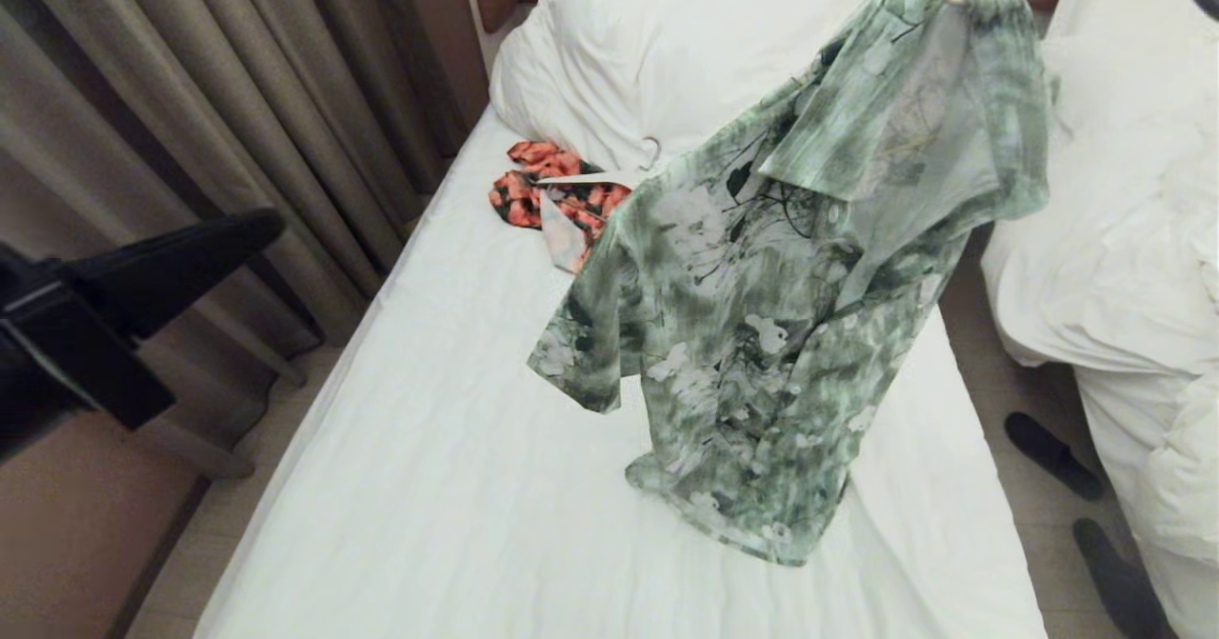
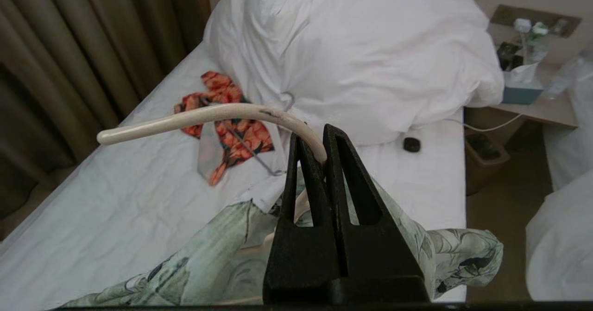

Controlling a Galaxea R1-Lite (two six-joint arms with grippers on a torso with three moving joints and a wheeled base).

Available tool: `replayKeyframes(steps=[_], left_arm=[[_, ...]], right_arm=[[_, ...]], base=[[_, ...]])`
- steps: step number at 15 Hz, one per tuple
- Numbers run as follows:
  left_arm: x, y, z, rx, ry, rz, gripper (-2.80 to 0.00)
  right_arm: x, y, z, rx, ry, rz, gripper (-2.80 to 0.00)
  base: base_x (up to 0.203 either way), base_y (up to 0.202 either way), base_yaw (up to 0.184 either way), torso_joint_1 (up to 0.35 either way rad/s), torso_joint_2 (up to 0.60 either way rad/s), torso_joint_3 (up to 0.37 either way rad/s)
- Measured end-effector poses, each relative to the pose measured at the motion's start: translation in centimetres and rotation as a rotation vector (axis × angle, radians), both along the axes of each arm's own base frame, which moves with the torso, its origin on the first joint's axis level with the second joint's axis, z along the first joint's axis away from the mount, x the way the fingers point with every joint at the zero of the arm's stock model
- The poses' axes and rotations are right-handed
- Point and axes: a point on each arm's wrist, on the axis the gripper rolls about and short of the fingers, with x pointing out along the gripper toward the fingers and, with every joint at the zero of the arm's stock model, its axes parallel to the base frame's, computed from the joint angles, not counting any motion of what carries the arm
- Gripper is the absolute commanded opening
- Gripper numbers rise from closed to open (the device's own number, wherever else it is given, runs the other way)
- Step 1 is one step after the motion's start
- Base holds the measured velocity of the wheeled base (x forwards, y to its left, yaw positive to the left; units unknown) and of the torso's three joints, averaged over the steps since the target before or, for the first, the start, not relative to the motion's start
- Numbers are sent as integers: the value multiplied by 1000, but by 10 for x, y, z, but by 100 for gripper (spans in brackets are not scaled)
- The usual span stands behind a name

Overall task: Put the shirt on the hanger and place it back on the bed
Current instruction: Take the clothes hanger out of the clothes

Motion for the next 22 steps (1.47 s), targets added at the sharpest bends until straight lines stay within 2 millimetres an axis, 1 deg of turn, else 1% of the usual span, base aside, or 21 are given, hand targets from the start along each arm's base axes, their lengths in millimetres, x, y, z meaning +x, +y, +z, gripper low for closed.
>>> replayKeyframes(steps=[4,6,8,10,12,15,16,18,22], left_arm=[[18,-36,22,-5,1,-112,-280],[25,-59,26,4,13,-178,-280],[32,-83,25,23,34,-235,-280],[32,-107,24,37,47,-300,-280],[33,-130,19,60,66,-356,-280],[47,-160,13,61,65,-374,-280],[54,-168,11,58,60,-368,0],[68,-179,7,61,61,-360,0],[93,-188,9,56,51,-345,0]], right_arm=[[18,16,-9,1,-3,11,-280],[30,25,-14,15,-22,10,-280],[42,33,-19,28,-40,9,-280],[51,40,-22,44,-62,10,-280],[55,44,-26,42,-56,14,-280],[57,45,-28,75,-41,28,-280],[56,45,-27,82,-41,29,-280],[55,43,-26,99,-38,33,-280],[54,41,-25,104,-40,35,-280]], base=[[0,0,0,0,0,0],[0,0,0,0,0,0],[0,0,0,0,0,0],[0,0,0,0,0,0],[0,0,0,0,0,0],[0,0,0,0,0,0],[0,0,0,0,0,0],[0,0,0,0,0,0],[0,0,0,0,0,0]])
